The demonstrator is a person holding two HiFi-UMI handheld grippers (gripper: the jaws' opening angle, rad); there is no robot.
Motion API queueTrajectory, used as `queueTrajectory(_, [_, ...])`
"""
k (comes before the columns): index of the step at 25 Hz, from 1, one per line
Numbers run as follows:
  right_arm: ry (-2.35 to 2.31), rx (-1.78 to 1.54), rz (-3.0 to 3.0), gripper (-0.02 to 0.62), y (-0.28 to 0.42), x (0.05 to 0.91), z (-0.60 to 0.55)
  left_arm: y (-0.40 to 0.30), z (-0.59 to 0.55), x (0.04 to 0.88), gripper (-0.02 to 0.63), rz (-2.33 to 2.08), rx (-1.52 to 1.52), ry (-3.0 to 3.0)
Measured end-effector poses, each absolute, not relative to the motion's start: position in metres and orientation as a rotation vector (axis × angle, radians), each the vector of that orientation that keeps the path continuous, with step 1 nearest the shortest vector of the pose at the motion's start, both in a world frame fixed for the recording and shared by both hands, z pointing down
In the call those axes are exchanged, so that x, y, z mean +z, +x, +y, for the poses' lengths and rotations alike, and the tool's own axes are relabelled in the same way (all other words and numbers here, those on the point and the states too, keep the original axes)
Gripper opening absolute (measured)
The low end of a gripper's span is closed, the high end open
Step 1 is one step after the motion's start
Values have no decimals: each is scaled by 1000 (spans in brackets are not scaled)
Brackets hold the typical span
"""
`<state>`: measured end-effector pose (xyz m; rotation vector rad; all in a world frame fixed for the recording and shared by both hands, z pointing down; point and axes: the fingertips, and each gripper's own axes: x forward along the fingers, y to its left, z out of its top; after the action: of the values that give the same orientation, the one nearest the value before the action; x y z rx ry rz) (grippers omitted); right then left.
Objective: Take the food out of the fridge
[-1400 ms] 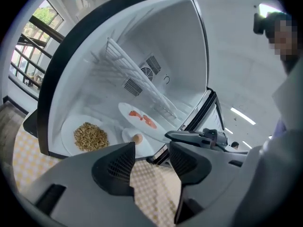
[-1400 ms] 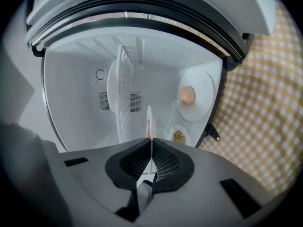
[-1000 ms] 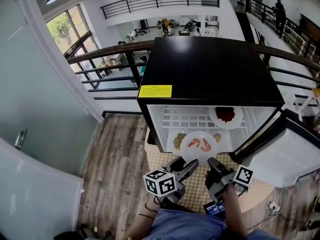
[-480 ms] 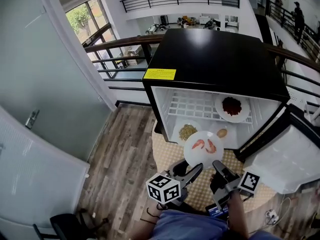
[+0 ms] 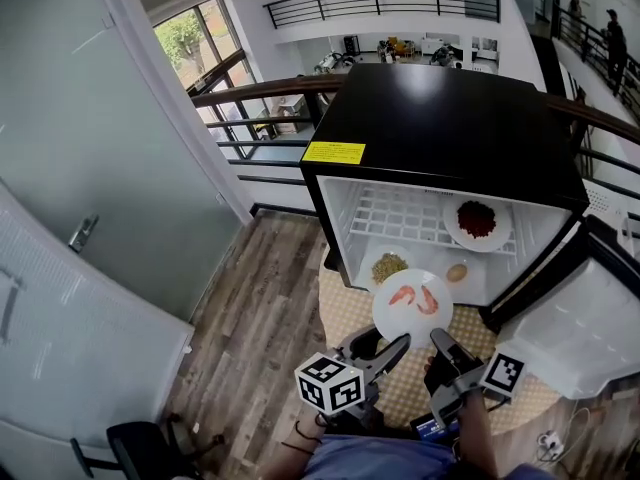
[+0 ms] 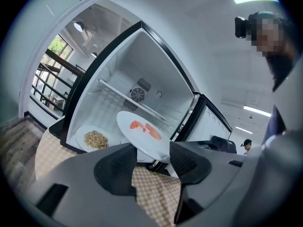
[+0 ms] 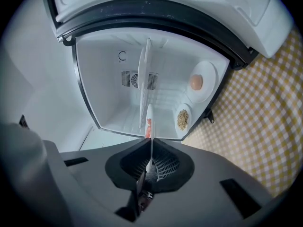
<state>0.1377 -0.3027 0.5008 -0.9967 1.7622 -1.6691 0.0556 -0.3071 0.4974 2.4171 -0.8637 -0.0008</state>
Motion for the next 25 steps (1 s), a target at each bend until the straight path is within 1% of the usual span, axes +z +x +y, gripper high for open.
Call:
queueTrajectory(8, [-1010, -1624, 1761, 21, 119, 492, -299, 37, -304, 489, 225, -821, 8, 2452])
queueTrajectory(17, [-1052, -1613, 1733, 23, 58, 488, -258, -24, -266, 482, 225, -771, -1, 2461])
queueTrajectory(25, [-1075, -1601, 1686, 21, 5, 490, -196, -78, -209, 481, 225, -714, 21, 2482])
